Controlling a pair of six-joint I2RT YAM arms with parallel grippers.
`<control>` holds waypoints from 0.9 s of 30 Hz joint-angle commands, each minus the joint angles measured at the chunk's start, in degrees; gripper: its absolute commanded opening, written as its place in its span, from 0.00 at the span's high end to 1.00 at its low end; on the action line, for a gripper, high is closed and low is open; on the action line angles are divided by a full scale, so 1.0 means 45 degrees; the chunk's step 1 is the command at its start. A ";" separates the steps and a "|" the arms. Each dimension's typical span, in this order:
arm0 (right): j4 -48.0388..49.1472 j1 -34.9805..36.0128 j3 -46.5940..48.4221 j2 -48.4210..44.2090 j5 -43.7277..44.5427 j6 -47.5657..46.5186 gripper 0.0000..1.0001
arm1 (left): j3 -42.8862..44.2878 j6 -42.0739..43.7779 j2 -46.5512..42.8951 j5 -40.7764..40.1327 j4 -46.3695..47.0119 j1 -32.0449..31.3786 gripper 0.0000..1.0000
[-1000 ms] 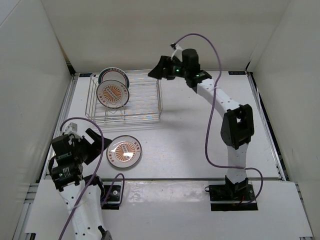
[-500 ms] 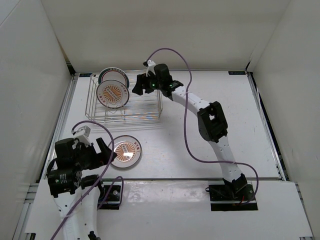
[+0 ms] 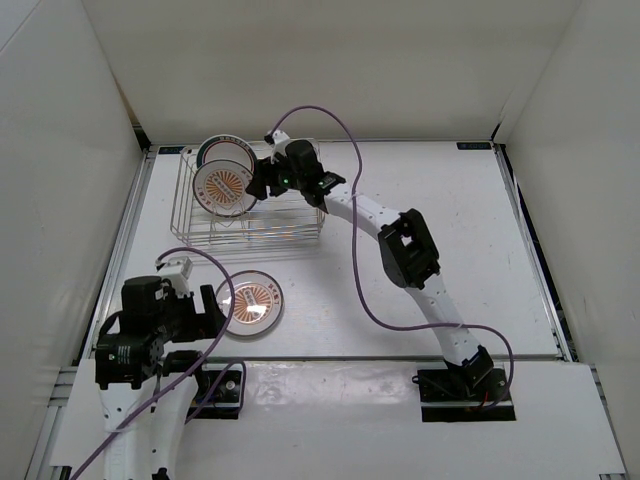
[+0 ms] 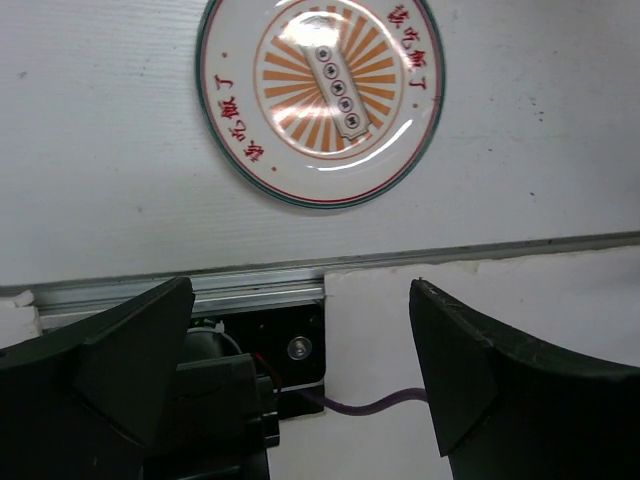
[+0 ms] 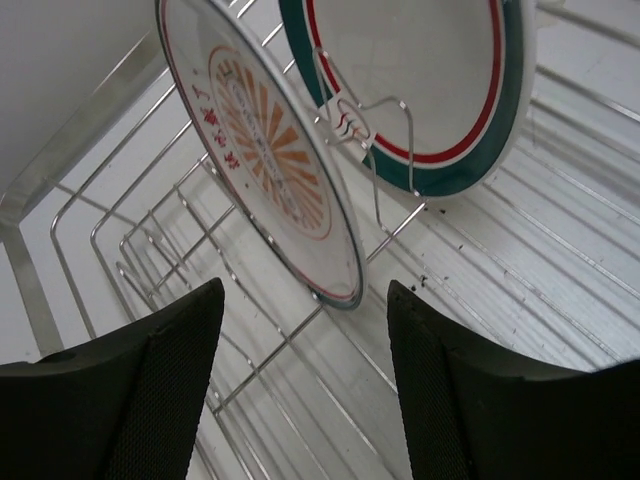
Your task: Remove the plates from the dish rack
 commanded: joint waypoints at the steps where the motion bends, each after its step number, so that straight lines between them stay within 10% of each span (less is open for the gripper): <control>1: 0.1016 -0.0099 0.0909 0.0620 0.0578 0.0036 0.31 | -0.0242 -0.0511 -0.0223 -0.1282 -0.1415 -0.0177 0.00; 27: 0.2500 0.0486 0.2141 0.2108 0.2510 0.0934 0.62 | -0.0809 -0.1725 -0.0848 -0.3491 -0.1943 -0.1036 0.00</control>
